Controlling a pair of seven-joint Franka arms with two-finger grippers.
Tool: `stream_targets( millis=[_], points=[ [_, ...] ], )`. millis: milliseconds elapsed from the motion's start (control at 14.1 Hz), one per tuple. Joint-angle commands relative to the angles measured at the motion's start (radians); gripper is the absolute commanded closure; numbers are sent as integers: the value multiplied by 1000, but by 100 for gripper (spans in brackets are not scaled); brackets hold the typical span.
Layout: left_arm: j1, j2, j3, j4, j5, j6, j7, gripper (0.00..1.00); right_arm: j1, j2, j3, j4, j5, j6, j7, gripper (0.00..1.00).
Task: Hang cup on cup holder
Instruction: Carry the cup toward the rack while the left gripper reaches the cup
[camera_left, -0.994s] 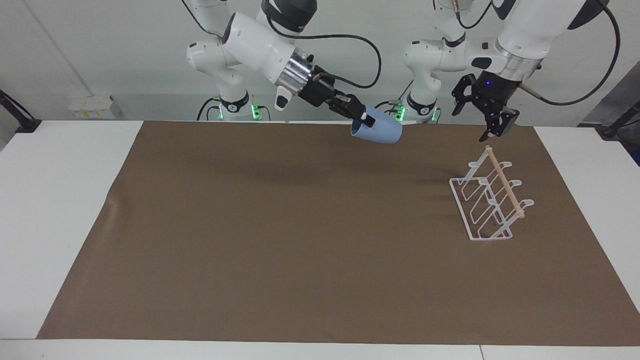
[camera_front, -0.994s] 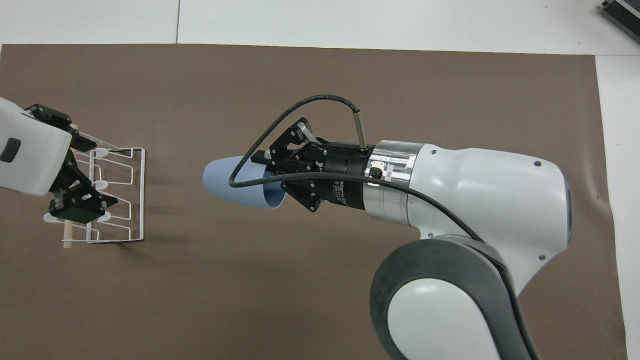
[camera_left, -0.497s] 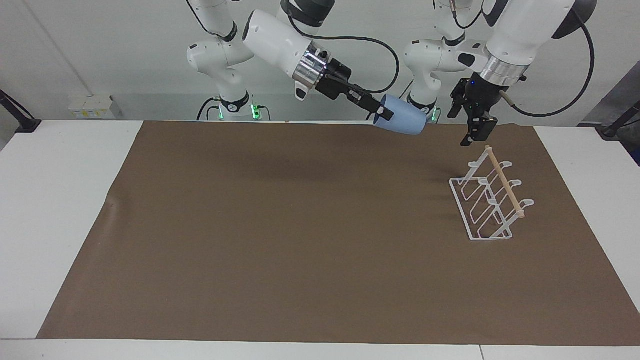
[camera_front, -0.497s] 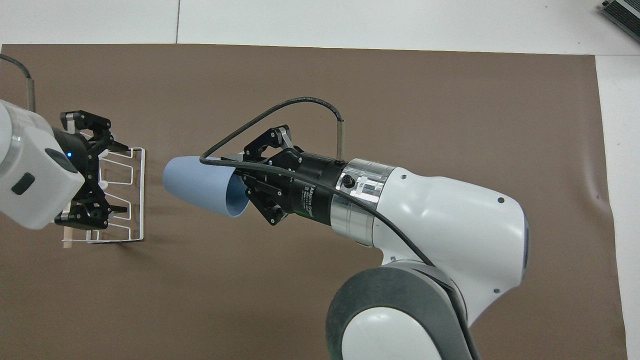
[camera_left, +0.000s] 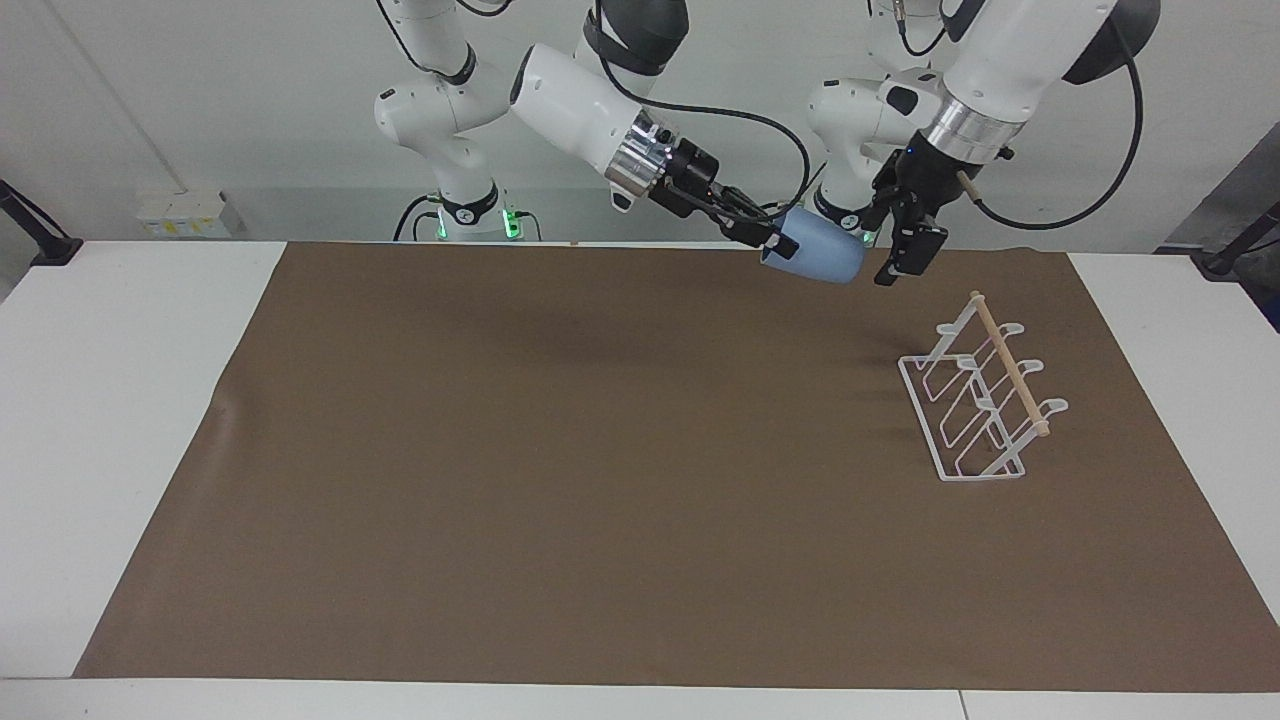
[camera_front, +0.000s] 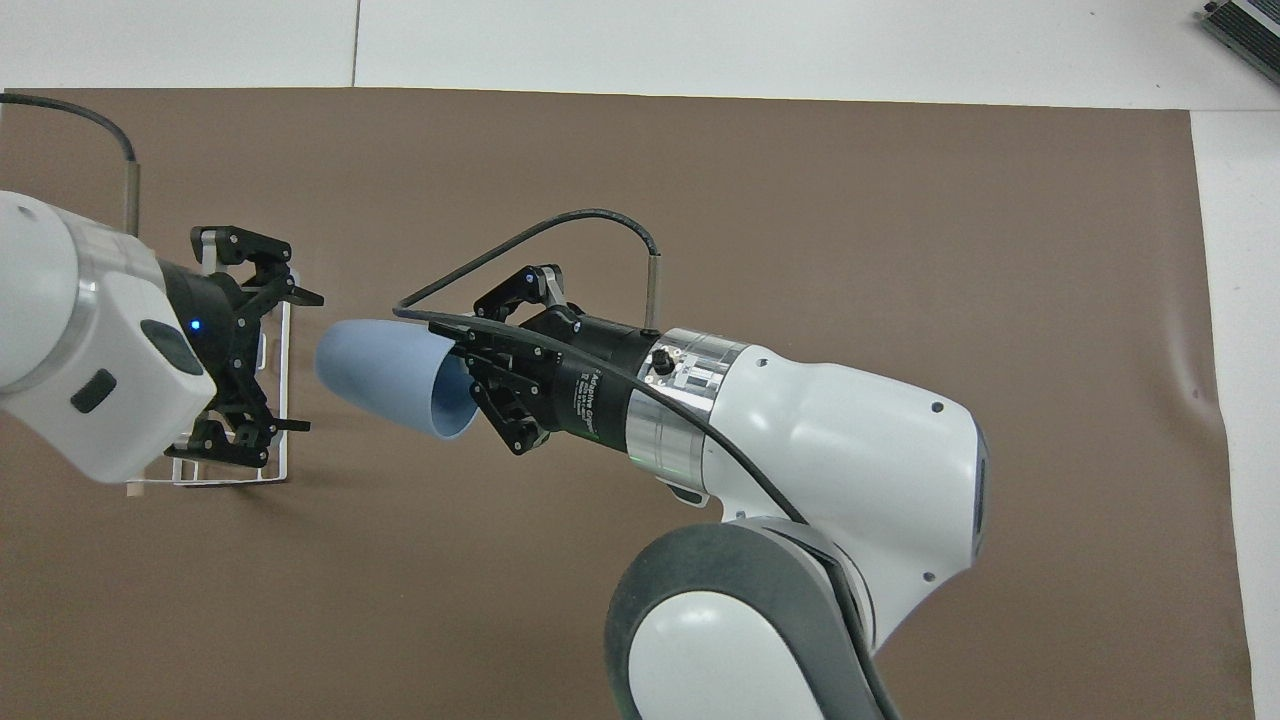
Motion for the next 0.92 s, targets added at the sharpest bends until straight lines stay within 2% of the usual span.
stream_targets(
  millis=[0, 355, 710, 781, 852],
  points=[
    [-23, -31, 12, -42, -22, 37, 9, 0, 6, 9, -1, -2, 31, 22, 17, 100],
    [-63, -92, 11, -186, -25, 181, -11, 0, 6, 12, -3, -2, 31, 22, 63, 100],
    [-96, -97, 3, -193, -34, 185, -42, 0, 6, 12, -3, -2, 30, 23, 95, 100],
    [-106, -97, 3, -193, -40, 186, -42, 10, 4, 15, -3, -2, 31, 23, 110, 100],
    [-106, -97, 3, -193, -41, 188, -48, 55, 4, 17, -3, -2, 31, 23, 127, 100]
  ],
)
